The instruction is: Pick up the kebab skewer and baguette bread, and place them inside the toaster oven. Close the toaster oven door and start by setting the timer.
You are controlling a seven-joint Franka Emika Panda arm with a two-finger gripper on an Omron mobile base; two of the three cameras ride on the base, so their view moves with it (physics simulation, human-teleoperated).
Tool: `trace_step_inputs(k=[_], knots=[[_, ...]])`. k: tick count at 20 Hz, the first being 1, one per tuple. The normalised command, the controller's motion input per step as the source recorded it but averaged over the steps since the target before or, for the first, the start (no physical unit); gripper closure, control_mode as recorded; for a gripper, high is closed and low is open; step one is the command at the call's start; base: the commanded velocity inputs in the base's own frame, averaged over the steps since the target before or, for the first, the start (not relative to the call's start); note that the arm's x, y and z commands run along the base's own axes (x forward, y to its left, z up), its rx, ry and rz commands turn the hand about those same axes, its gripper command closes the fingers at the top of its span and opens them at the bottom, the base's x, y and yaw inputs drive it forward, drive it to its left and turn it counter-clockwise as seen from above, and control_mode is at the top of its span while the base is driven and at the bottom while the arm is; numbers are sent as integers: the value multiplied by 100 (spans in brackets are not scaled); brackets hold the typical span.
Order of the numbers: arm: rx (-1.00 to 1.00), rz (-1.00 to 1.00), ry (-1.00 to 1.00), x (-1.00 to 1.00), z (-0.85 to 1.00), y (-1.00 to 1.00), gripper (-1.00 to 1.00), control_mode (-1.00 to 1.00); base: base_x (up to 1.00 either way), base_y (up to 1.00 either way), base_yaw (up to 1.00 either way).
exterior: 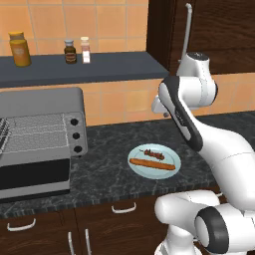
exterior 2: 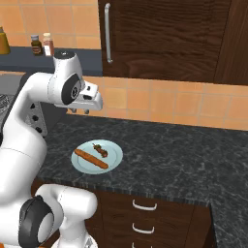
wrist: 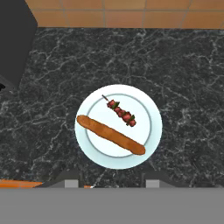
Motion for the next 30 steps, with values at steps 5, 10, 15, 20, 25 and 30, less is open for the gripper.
trace_step_inputs(k=[5,10,15,20,25,30], knots=[[0,0,0,0,0,0,-100,100,0,0,0],[0,0,0,0,0,0,-100,100,-1,0,0],[0,0,0,0,0,0,-100,100,-3,26,0],[0,0,0,0,0,0,-100,100,0,49,0],[0,0,0,0,0,0,-100,100,0,49,0],[0,0,0,0,0,0,-100,100,0,32,0]])
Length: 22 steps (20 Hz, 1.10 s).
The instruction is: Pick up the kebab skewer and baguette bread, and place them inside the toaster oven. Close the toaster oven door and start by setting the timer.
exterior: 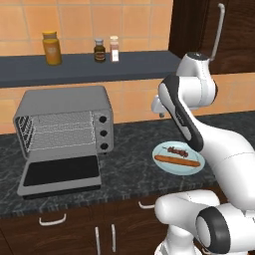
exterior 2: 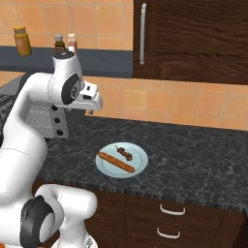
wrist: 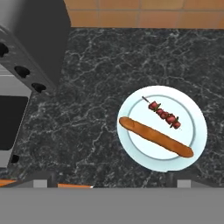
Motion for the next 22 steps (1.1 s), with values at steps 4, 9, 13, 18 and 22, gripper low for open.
trace_step_inputs(k=[4,9,13,18,22], knots=[[0,0,0,0,0,0,-100,100,0,33,0],[0,0,0,0,0,0,-100,100,0,37,0],[0,0,0,0,0,0,-100,100,0,12,0],[0,0,0,0,0,0,-100,100,0,0,0],[0,0,0,0,0,0,-100,-100,0,0,0]])
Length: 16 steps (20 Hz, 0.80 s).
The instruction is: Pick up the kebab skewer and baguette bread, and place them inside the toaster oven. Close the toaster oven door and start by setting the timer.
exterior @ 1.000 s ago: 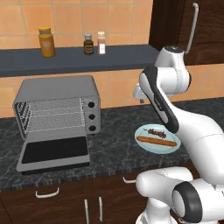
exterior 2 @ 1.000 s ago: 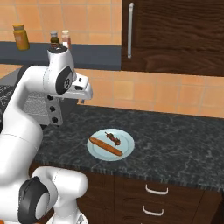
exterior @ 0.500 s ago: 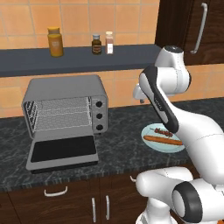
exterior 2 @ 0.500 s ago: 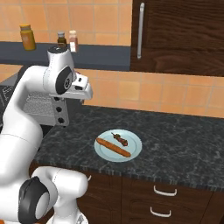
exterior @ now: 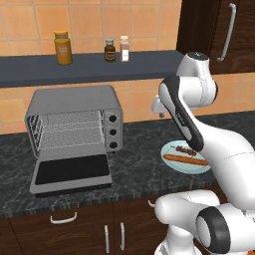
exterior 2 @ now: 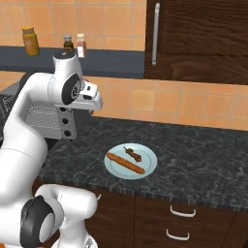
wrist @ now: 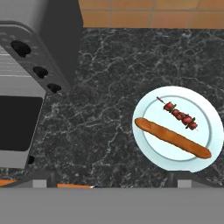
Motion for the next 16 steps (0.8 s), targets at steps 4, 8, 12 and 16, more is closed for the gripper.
trace_step_inputs(k=[4,8,12,16], knots=[[0,0,0,0,0,0,-100,-100,0,0,0],[-8,6,-17,-48,-29,46,-100,-100,0,0,0],[-6,-1,-48,-27,-51,100,-100,-100,0,0,0],[-3,-13,-17,39,-32,100,-100,-100,0,0,0]])
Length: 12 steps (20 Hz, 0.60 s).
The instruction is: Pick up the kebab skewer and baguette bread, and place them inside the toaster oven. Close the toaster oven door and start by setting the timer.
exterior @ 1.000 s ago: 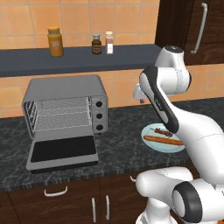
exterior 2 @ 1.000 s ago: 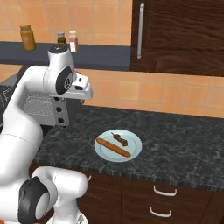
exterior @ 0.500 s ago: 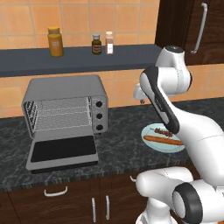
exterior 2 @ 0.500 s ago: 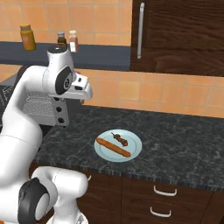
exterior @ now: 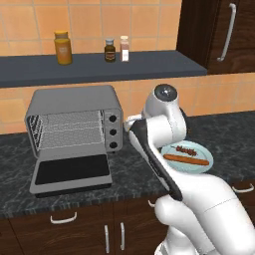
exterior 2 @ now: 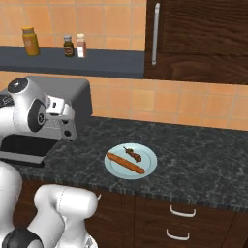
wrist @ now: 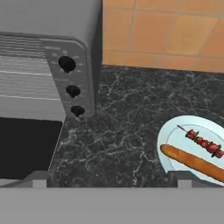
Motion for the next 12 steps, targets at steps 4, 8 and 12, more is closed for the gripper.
trace_step_inputs(k=[4,8,12], knots=[[-8,-20,-6,57,-20,96,-100,-100,0,0,0],[0,-3,-18,34,-3,100,-100,-100,0,0,0],[0,6,-5,8,-23,100,-100,-100,0,0,0]])
